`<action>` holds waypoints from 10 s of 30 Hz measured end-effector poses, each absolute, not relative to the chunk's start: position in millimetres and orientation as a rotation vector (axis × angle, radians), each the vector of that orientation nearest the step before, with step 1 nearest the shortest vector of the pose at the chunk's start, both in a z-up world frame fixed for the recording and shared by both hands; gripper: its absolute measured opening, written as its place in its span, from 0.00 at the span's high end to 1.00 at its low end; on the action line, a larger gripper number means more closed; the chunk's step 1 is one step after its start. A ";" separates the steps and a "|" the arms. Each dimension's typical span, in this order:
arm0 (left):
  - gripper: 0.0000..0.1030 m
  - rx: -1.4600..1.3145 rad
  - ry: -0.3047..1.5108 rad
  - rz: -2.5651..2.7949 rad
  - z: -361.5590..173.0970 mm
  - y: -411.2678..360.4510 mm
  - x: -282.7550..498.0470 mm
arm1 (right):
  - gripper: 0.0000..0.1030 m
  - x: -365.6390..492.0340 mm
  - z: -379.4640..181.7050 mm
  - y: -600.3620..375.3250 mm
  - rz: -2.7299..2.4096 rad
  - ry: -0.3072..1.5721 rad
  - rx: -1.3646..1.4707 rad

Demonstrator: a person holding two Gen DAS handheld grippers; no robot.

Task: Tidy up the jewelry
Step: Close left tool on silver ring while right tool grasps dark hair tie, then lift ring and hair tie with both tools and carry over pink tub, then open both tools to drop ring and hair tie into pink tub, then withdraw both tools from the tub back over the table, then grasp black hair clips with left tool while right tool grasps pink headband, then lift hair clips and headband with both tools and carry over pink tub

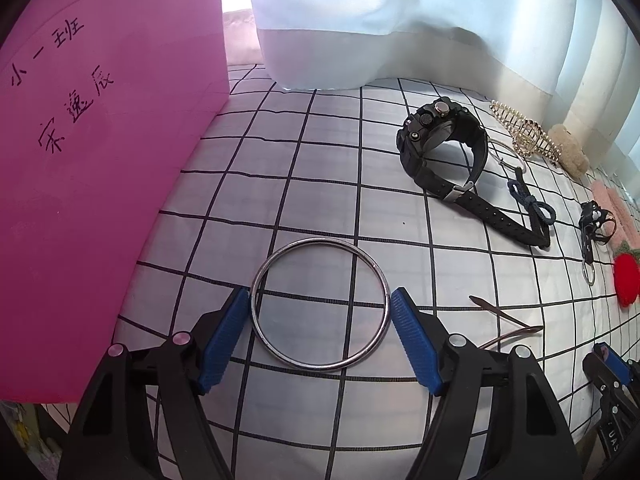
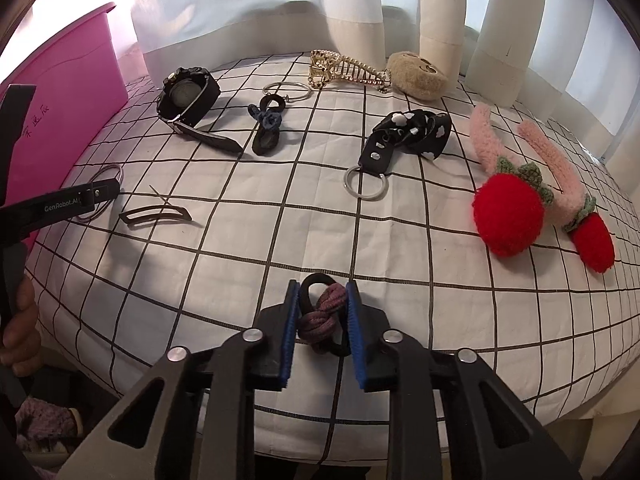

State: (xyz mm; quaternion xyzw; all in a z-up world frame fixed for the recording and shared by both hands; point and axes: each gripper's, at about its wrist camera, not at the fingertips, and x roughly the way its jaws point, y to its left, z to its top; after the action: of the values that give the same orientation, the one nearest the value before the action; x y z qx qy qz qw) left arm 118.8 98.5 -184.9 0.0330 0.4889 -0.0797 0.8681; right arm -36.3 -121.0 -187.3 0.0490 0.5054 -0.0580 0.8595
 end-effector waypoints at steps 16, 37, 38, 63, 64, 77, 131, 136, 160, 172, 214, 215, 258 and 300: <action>0.31 -0.004 1.007 -0.176 -148.1 91.9 91.5 | 0.83 -38.5 -153.3 -145.1 -0.050 1.005 0.152; 0.31 -0.158 0.751 0.059 12.7 77.8 36.3 | 0.83 28.8 -19.4 -146.6 0.372 0.793 0.050; 0.31 -0.159 0.736 0.077 21.1 79.6 34.7 | 0.83 34.6 -13.4 -141.0 0.402 0.783 0.047; 0.31 -0.326 0.924 0.404 22.7 293.8 120.1 | 0.83 229.2 14.6 160.7 0.838 0.948 -0.093; 0.31 -0.333 0.947 0.408 17.3 298.1 123.3 | 0.83 235.3 8.6 170.9 0.839 0.974 -0.111; 0.31 -0.414 1.153 0.487 -37.0 328.1 145.1 | 0.83 281.5 -74.8 241.9 0.770 1.330 -0.343; 0.07 -0.229 0.922 0.481 43.2 223.4 63.6 | 0.35 183.0 21.7 77.5 0.690 1.079 -0.129; 0.07 -0.189 0.928 0.424 44.7 188.9 52.5 | 0.33 149.2 27.1 26.9 0.626 1.045 -0.104; 0.07 0.068 0.997 0.077 -21.2 -7.4 -11.8 | 0.32 -50.7 -56.4 -294.0 0.119 1.012 0.192; 0.06 0.120 1.041 0.118 -64.8 -39.7 -42.3 | 0.32 -98.9 -86.1 -355.6 0.049 0.992 0.236; 0.06 -0.111 1.111 0.229 -163.2 0.8 15.8 | 0.32 -13.4 -132.1 -317.2 0.161 0.982 0.059; 0.06 -0.120 1.113 0.240 -165.3 -1.9 18.2 | 0.32 -12.3 -133.9 -317.6 0.170 0.981 0.052; 0.05 -0.275 1.063 0.424 -189.8 -21.5 46.5 | 0.32 3.5 -184.6 -321.1 0.657 0.991 -0.298; 0.89 -0.195 1.061 0.243 -151.5 -21.7 14.2 | 0.87 -34.3 -148.2 -288.2 0.493 0.900 -0.140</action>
State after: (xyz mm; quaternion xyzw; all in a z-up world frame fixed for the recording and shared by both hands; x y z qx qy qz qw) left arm 14.2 -21.7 -151.5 -0.0928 0.5040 0.1152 0.8510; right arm -34.3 -288.2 -148.2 -0.0670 0.4303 0.2358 0.8688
